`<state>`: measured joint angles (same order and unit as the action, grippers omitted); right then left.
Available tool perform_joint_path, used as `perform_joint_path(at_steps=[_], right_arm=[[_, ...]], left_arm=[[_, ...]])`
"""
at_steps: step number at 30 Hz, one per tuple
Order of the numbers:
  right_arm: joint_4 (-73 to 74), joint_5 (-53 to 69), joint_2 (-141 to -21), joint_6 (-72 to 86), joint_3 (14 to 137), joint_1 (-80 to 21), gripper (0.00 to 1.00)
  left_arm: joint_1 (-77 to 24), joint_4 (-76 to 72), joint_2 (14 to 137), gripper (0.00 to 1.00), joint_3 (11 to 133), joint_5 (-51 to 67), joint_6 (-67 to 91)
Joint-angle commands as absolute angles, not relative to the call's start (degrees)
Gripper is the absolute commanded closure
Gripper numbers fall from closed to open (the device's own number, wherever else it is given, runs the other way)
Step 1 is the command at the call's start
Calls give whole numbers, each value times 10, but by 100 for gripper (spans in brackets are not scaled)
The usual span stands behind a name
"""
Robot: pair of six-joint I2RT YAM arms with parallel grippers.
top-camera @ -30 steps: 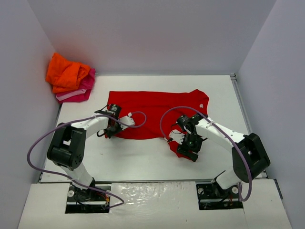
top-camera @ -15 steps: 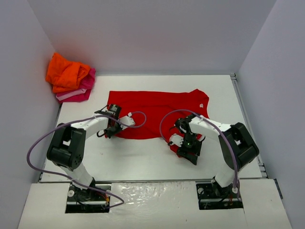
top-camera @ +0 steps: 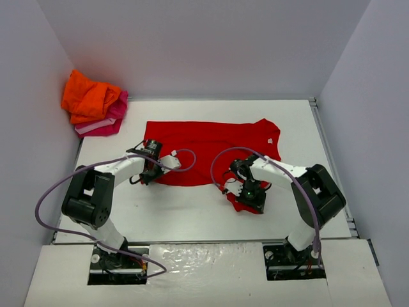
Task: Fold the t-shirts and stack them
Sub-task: Grap the side of the flattened tshirt closest away from the robot with both arms, then fold the other side of the tshirt into a rectangle
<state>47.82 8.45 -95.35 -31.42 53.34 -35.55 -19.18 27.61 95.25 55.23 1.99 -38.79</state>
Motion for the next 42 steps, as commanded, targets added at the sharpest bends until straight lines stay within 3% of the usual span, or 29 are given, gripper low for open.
perform_joint_path(at_steps=[1,11,17,28,33,42], right_arm=[[502,15,-881,-292,555,-361,100],[531,-46,-696,-320,644,-321,100],[551,23,-627,-333,625,-289,100],[606,122,-565,-355,623,-238,100],[584,82,-571,-361,642,-238,100],[476,-100,-704,-414,767,-259,100]], left_arm=[[-193,262,924,100,520,24,-380],[-175,344,772,100,505,59,-398],[-173,451,679,100,510,90,-417],[-172,546,645,100,522,100,-432],[-166,546,660,100,539,91,-442],[-96,454,755,100,655,93,-469]])
